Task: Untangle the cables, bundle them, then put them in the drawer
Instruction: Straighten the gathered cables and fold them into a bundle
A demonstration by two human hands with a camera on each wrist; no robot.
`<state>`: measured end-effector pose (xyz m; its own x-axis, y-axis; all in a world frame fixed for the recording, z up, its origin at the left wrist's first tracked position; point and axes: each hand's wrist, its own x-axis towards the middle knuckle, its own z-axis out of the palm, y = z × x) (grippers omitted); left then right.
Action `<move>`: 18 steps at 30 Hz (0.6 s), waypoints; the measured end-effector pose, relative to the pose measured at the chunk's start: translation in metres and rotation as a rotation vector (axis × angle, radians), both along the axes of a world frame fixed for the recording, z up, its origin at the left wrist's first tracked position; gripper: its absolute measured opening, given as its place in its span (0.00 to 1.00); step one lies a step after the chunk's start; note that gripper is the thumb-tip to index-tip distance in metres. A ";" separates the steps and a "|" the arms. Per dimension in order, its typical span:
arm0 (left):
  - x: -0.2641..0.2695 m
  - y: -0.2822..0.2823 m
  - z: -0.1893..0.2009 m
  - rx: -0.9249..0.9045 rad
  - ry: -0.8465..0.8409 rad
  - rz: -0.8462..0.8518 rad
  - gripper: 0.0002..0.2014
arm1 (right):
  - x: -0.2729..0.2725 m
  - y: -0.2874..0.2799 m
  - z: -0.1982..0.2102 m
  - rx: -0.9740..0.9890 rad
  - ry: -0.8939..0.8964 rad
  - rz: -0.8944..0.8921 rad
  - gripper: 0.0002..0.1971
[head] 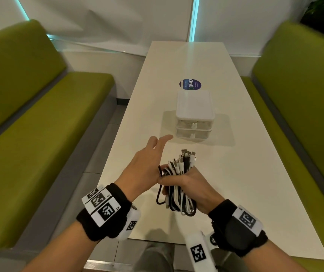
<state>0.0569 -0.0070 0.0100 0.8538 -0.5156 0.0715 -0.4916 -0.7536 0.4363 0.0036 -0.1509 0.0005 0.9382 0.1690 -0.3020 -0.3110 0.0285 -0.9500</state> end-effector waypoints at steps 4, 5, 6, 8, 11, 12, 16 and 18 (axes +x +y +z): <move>0.007 0.008 -0.003 -0.163 0.120 0.034 0.38 | 0.000 -0.001 -0.012 -0.108 -0.088 -0.095 0.08; 0.009 0.014 -0.006 -0.203 0.161 0.041 0.33 | -0.001 -0.003 -0.014 -0.099 -0.087 -0.126 0.08; 0.011 0.021 -0.009 -0.230 0.200 0.045 0.25 | -0.002 -0.006 -0.015 -0.085 -0.081 -0.165 0.09; 0.014 0.035 -0.015 -0.245 0.298 0.054 0.07 | 0.000 -0.015 -0.017 -0.057 -0.069 -0.265 0.13; 0.009 0.040 -0.024 -0.396 0.450 0.100 0.07 | 0.004 -0.026 -0.019 -0.051 -0.077 -0.349 0.10; 0.006 0.036 -0.026 -0.479 0.489 0.134 0.09 | 0.005 -0.026 -0.020 -0.064 -0.089 -0.349 0.09; -0.006 0.005 -0.040 -0.645 0.508 0.211 0.09 | 0.002 -0.016 -0.019 -0.105 -0.136 -0.288 0.14; -0.012 -0.009 -0.047 -0.677 0.478 0.232 0.10 | 0.001 -0.012 -0.020 -0.074 -0.154 -0.300 0.07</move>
